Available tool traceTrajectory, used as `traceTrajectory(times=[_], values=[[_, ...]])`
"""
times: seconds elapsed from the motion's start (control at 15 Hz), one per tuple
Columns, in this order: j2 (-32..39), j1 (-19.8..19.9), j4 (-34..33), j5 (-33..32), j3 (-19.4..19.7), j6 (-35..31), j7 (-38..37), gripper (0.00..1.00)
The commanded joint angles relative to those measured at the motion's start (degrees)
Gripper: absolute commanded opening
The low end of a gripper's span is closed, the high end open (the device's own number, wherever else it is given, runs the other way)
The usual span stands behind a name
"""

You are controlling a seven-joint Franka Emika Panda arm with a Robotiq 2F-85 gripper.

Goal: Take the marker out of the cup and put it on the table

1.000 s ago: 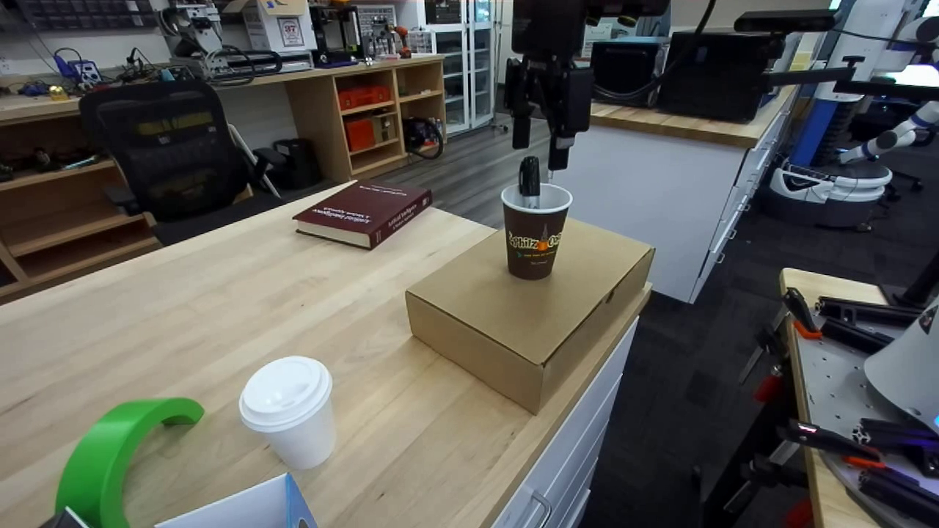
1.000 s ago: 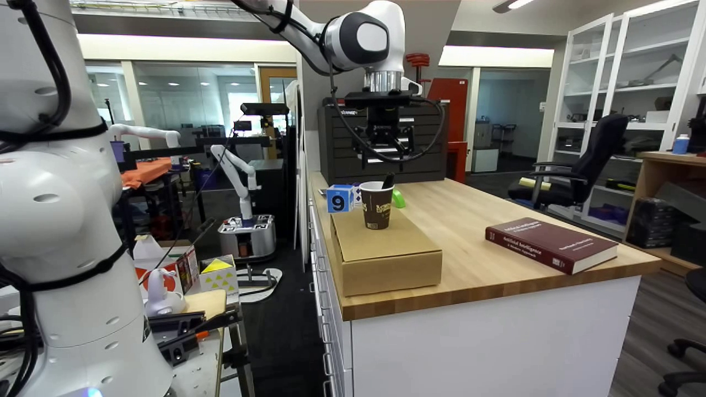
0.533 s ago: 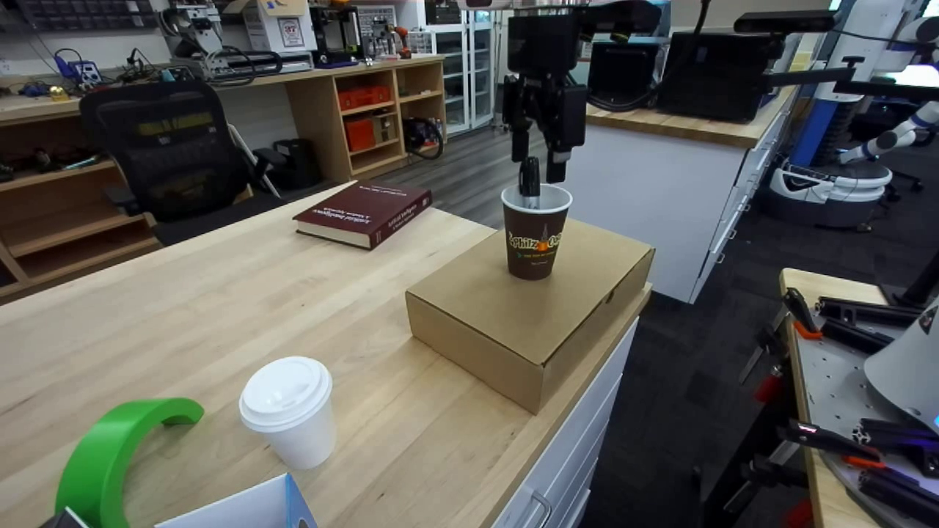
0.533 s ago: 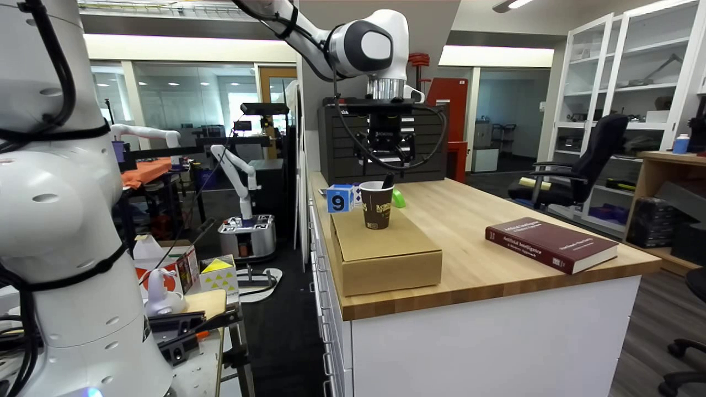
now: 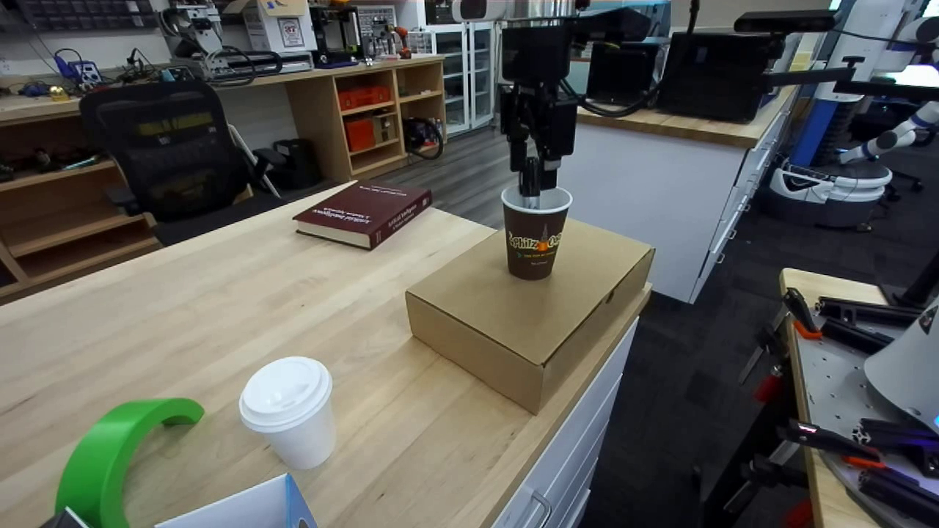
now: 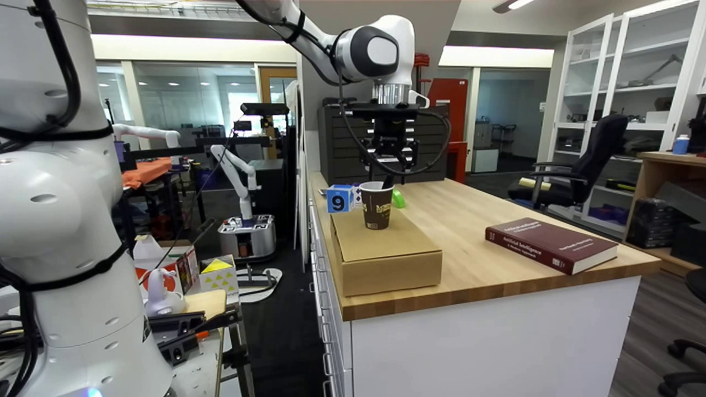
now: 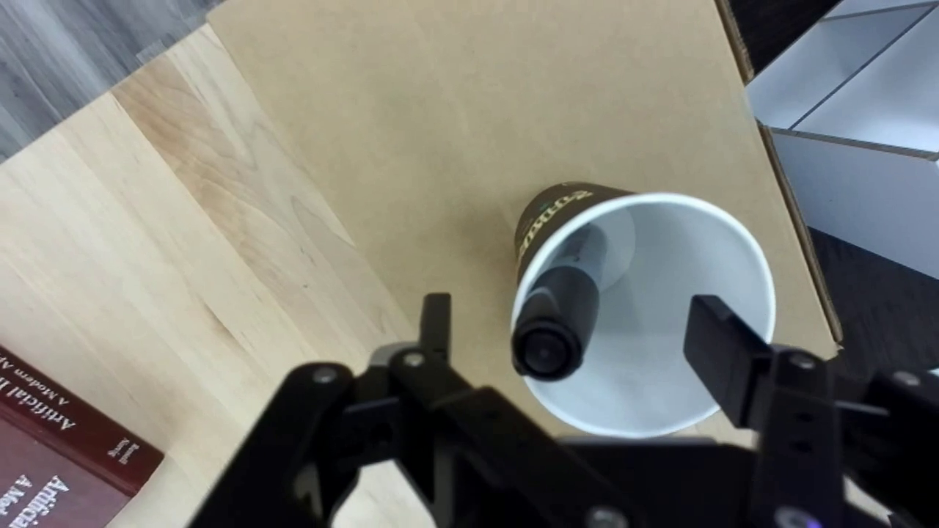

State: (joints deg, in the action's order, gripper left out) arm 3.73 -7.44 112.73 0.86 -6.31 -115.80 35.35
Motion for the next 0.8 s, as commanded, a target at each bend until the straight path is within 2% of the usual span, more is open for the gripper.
traceTrajectory(times=[0.0,0.47,0.53,0.73], values=[[0.18,0.79,-1.19,0.69,-0.29,-0.06,0.83,0.53],[0.57,0.99,-1.65,0.37,-0.18,-0.36,1.14,0.07],[0.55,0.98,-1.79,0.31,-0.18,-0.26,1.11,0.05],[0.33,0.86,-1.81,0.17,-0.28,0.5,0.99,0.07]])
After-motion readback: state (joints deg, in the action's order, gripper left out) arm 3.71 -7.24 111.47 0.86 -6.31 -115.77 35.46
